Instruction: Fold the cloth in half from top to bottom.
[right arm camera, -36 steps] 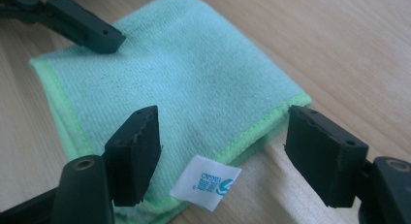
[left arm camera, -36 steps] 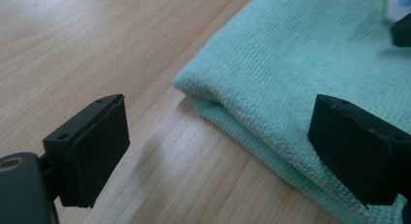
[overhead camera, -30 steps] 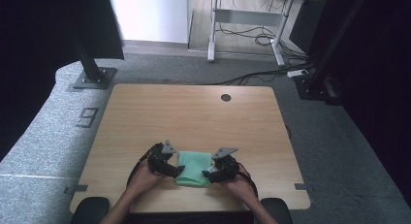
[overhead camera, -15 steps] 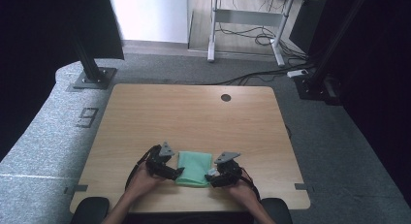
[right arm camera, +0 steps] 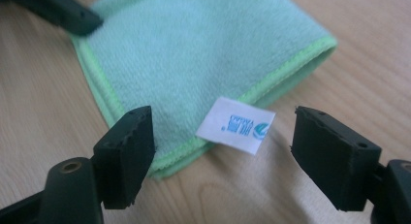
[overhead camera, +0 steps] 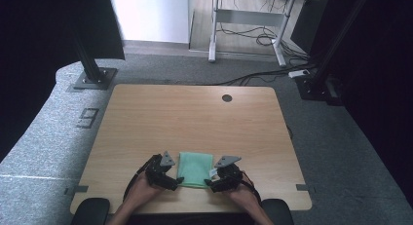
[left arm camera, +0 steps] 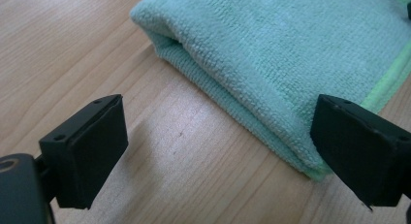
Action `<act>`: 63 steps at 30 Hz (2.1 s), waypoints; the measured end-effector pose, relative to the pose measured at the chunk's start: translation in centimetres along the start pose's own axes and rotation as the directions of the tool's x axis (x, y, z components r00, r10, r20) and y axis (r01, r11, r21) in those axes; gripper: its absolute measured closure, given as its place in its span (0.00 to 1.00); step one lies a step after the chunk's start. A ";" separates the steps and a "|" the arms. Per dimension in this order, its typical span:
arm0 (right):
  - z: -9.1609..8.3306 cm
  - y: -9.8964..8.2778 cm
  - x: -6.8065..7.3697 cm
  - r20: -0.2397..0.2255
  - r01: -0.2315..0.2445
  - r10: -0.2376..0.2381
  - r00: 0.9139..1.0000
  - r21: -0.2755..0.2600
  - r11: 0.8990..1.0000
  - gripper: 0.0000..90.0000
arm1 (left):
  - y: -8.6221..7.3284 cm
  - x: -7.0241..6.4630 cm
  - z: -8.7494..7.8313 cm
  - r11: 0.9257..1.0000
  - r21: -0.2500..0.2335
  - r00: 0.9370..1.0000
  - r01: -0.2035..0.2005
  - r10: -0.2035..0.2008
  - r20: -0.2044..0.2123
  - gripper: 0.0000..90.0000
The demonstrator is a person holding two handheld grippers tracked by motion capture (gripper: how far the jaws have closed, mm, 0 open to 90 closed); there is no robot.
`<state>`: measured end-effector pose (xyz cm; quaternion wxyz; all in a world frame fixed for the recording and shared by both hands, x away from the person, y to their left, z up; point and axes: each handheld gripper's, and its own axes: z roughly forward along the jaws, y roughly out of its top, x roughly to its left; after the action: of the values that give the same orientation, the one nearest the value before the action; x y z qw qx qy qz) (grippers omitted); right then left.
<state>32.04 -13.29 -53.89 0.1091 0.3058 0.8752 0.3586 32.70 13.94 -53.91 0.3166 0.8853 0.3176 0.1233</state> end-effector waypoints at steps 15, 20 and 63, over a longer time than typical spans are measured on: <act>0.3 -0.6 -0.2 0.023 -0.022 0.022 1.000 0.001 1.000 0.23 | 0.8 0.7 -0.1 0.998 -0.037 0.999 0.051 -0.051 0.012 0.08; 0.3 -0.6 -0.2 0.027 -0.030 0.030 0.999 0.000 1.000 0.24 | 2.4 2.9 0.5 0.993 -0.072 0.995 0.099 -0.100 -0.022 0.08; 2.8 2.3 -5.5 0.149 -0.098 0.099 0.984 -0.015 0.995 0.25 | 3.1 5.8 4.0 0.989 -0.046 0.989 0.139 -0.141 -0.050 0.00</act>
<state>38.56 -13.80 -54.44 0.1577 0.3743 0.8470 0.3430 40.32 13.82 -54.90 0.3343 0.8504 0.3845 0.1309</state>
